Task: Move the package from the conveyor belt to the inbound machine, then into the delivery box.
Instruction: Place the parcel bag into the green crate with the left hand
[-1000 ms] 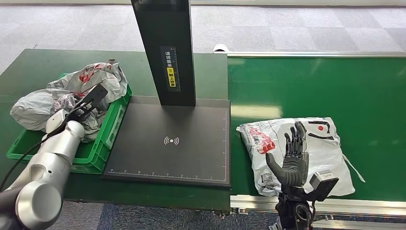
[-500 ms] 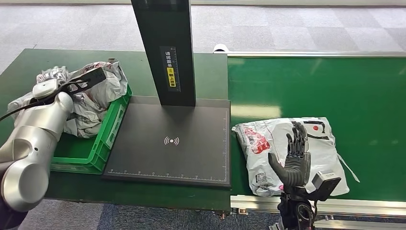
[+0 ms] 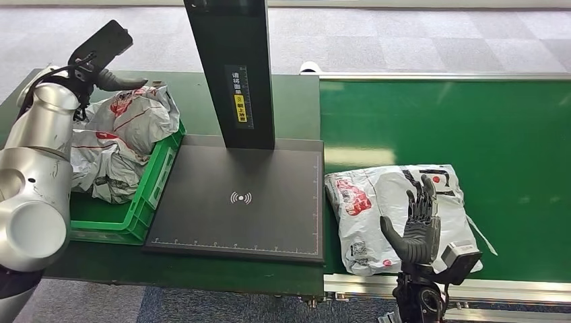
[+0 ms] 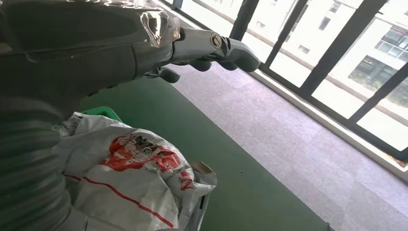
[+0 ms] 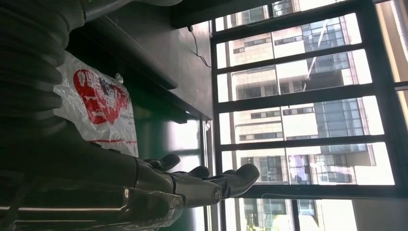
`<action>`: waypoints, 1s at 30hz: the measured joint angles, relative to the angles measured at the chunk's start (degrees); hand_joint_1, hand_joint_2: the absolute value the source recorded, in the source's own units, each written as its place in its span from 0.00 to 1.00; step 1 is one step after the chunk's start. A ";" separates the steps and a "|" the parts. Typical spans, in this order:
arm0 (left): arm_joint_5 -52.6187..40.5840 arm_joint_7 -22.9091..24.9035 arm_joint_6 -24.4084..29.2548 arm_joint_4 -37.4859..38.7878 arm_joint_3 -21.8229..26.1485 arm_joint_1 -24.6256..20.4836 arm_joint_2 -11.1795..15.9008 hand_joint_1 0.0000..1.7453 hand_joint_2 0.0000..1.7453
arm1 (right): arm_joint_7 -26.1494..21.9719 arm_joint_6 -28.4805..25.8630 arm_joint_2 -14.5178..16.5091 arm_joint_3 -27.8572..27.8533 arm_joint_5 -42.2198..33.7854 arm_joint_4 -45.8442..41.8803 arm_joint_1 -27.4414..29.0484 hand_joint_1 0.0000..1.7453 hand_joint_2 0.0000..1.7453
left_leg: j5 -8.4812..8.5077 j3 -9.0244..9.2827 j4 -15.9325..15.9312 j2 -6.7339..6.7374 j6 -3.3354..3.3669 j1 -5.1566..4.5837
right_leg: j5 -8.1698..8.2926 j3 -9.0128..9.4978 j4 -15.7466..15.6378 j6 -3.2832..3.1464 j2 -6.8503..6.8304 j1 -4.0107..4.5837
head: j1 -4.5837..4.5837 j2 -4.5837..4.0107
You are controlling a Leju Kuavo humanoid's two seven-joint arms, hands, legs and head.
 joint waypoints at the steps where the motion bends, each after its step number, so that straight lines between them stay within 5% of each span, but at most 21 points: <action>1: 0.13 -0.25 -0.29 -0.25 0.69 -0.12 -0.25 0.00 1.00 | 0.00 0.00 0.00 -0.03 0.00 0.00 -0.06 0.00 1.00 | 0.00 0.00 0.00 0.00 0.00 0.00 | 0.00 0.00 0.00 0.00 0.00 0.00 | -0.01 0.00; 11: 0.44 -0.89 -1.19 -1.58 3.71 -0.40 -1.30 0.00 1.00 | 0.00 -0.07 0.00 -0.17 -0.01 0.00 -0.18 0.00 1.00 | 0.00 0.00 0.00 -0.03 0.00 0.00 | 0.00 0.00 0.00 0.00 -0.01 0.00 | -0.02 0.00; 15: 11.40 -13.43 -7.63 -3.95 5.10 2.17 -3.36 0.00 1.00 | 0.00 -0.84 0.01 -0.25 -0.50 -0.38 0.53 0.00 1.00 | -0.01 0.01 0.00 -0.11 0.01 -0.05 | -0.03 0.06 -0.01 0.04 -0.08 -0.05 | -0.02 0.00; 18: 31.35 -23.03 -11.32 -12.48 5.06 12.63 -7.74 0.00 1.00 | 0.00 -0.82 0.33 -0.37 -0.43 -0.88 1.73 0.00 1.00 | -0.21 0.28 -0.07 0.01 0.10 -0.28 | -0.12 0.30 -0.01 0.14 0.03 -0.26 | -0.01 0.00; 21: 51.07 -25.24 -9.02 -28.93 -2.09 33.81 -13.92 0.00 1.00 | 0.00 -0.68 1.17 -0.38 0.95 -0.24 2.69 0.00 1.00 | -0.69 1.00 -0.24 0.61 0.23 -0.61 | -0.45 0.70 -0.02 0.32 0.65 -0.59 | -0.22 0.00; 24: 59.52 -25.45 -4.15 -39.84 -12.43 51.95 -19.09 0.00 1.00 | 0.00 -2.43 2.16 0.66 1.98 1.64 3.11 0.00 1.00 | -0.90 0.99 -0.22 0.57 0.40 -0.67 | -0.73 0.76 -0.04 0.50 0.62 -0.65 | -0.31 0.00; 27: 71.01 -25.36 -3.02 -40.41 -20.02 61.46 -21.81 0.00 1.00 | 0.00 -6.42 3.24 3.76 2.90 5.10 2.87 0.00 1.00 | -0.98 0.94 -0.21 0.51 0.48 -0.70 | -0.80 0.74 -0.06 0.55 0.51 -0.68 | -0.31 0.00; 30: 73.59 -25.30 -3.44 -37.76 -23.71 65.62 -23.17 0.00 1.00 | 0.00 -8.31 4.38 5.89 4.32 8.10 2.79 0.00 1.00 | -0.98 0.91 -0.22 0.39 0.48 -0.67 | -0.81 0.72 -0.06 0.54 0.40 -0.66 | -0.33 0.00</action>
